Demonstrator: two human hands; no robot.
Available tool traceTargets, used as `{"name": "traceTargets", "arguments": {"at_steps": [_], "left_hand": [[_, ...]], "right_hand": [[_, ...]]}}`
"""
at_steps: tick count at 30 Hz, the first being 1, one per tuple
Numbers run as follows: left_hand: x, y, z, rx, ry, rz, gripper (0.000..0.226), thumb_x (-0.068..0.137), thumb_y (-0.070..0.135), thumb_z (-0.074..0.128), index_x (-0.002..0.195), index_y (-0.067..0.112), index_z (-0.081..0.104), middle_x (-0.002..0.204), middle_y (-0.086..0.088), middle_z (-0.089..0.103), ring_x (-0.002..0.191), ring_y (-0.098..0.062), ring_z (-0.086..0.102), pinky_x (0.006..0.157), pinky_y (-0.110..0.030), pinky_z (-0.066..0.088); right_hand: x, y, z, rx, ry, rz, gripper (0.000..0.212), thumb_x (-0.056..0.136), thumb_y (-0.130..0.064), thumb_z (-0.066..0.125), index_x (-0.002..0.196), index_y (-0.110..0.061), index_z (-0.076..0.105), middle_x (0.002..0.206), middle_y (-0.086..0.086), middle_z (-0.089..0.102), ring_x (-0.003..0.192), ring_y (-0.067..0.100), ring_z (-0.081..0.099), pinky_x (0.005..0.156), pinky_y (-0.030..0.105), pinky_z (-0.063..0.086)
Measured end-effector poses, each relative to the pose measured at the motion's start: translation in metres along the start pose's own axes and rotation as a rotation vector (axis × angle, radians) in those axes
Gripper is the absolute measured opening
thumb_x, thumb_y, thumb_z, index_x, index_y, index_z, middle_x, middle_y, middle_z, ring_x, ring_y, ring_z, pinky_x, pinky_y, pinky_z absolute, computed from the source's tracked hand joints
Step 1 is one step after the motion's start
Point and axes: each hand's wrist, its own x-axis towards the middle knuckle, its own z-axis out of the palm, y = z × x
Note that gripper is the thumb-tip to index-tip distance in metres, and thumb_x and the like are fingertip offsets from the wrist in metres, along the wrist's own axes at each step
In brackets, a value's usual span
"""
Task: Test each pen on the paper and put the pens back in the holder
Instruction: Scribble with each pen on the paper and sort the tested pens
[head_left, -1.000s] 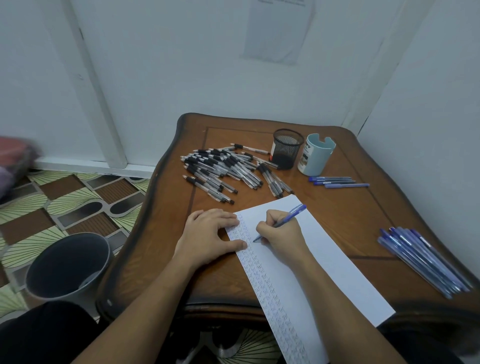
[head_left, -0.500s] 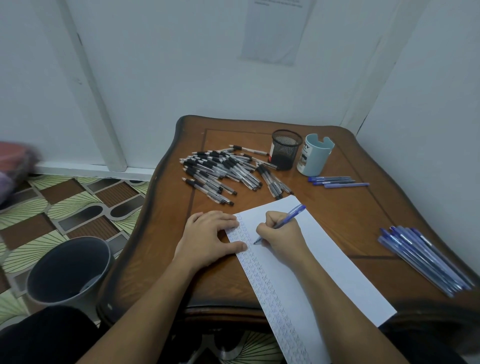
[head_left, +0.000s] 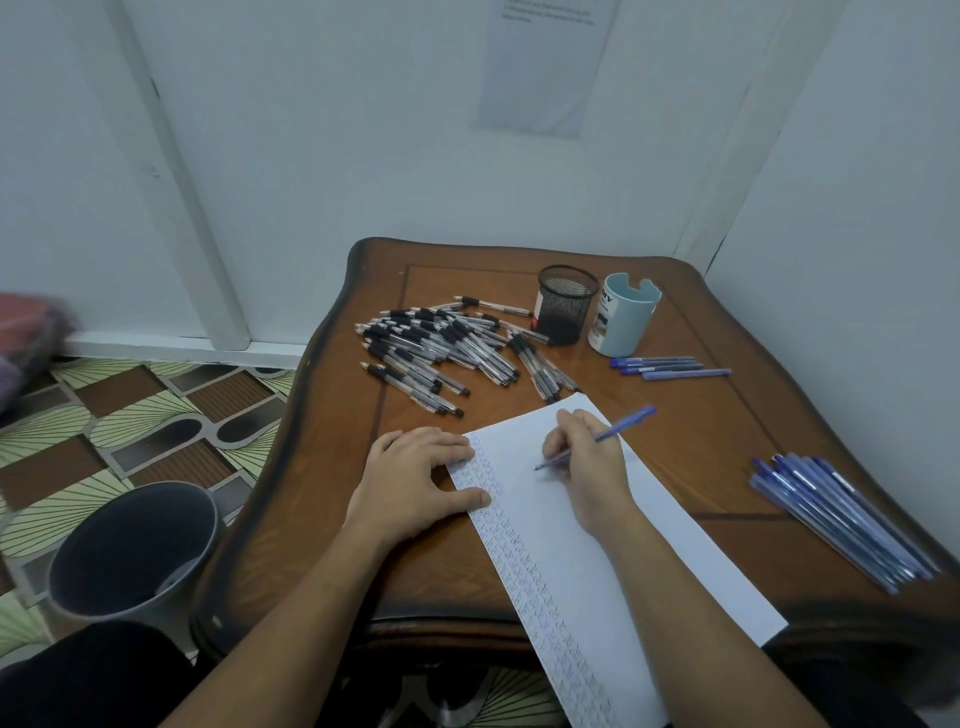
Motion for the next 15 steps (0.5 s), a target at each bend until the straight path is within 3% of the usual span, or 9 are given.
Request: {"name": "traceTargets", "arguments": {"at_steps": [3, 8, 12, 15], "left_hand": [[0.000, 0.002, -0.001, -0.006, -0.005, -0.008, 0.065, 0.070, 0.076, 0.058, 0.125, 0.042, 0.059, 0.136, 0.026, 0.049, 0.132, 0.003, 0.034, 0.114, -0.038, 0.013], [-0.002, 0.003, -0.003, -0.009, -0.005, -0.008, 0.067, 0.069, 0.077, 0.056, 0.126, 0.042, 0.058, 0.136, 0.026, 0.048, 0.133, 0.003, 0.032, 0.115, -0.037, 0.011], [-0.002, 0.002, -0.003, 0.004, -0.026, -0.005, 0.073, 0.066, 0.083, 0.049, 0.126, 0.043, 0.058, 0.136, 0.026, 0.048, 0.133, 0.003, 0.032, 0.114, -0.037, 0.012], [-0.002, 0.002, -0.004, 0.000, -0.019, 0.000, 0.094, 0.053, 0.098, 0.033, 0.125, 0.043, 0.059, 0.135, 0.027, 0.049, 0.132, 0.003, 0.034, 0.114, -0.037, 0.012]], "right_hand": [[0.000, -0.004, 0.002, -0.027, -0.021, 0.021, 0.040, 0.104, -0.045, 0.034, 0.093, -0.016, 0.059, 0.046, 0.003, 0.045, 0.041, 0.013, 0.039, 0.046, 0.027, 0.034], [0.003, -0.008, 0.001, -0.021, -0.056, 0.024, 0.031, 0.106, -0.038, 0.035, 0.121, -0.016, 0.051, 0.044, 0.001, 0.041, 0.038, 0.012, 0.034, 0.041, 0.024, 0.027], [0.004, -0.016, -0.003, -0.039, -0.074, 0.075, 0.028, 0.105, -0.044, 0.037, 0.124, -0.027, 0.047, 0.054, 0.003, 0.049, 0.046, 0.014, 0.041, 0.043, 0.024, 0.030], [0.011, -0.030, -0.018, -0.070, -0.086, 0.196, 0.025, 0.104, -0.036, 0.043, 0.120, -0.023, 0.057, 0.066, 0.004, 0.054, 0.060, 0.014, 0.047, 0.053, 0.027, 0.037]]}}
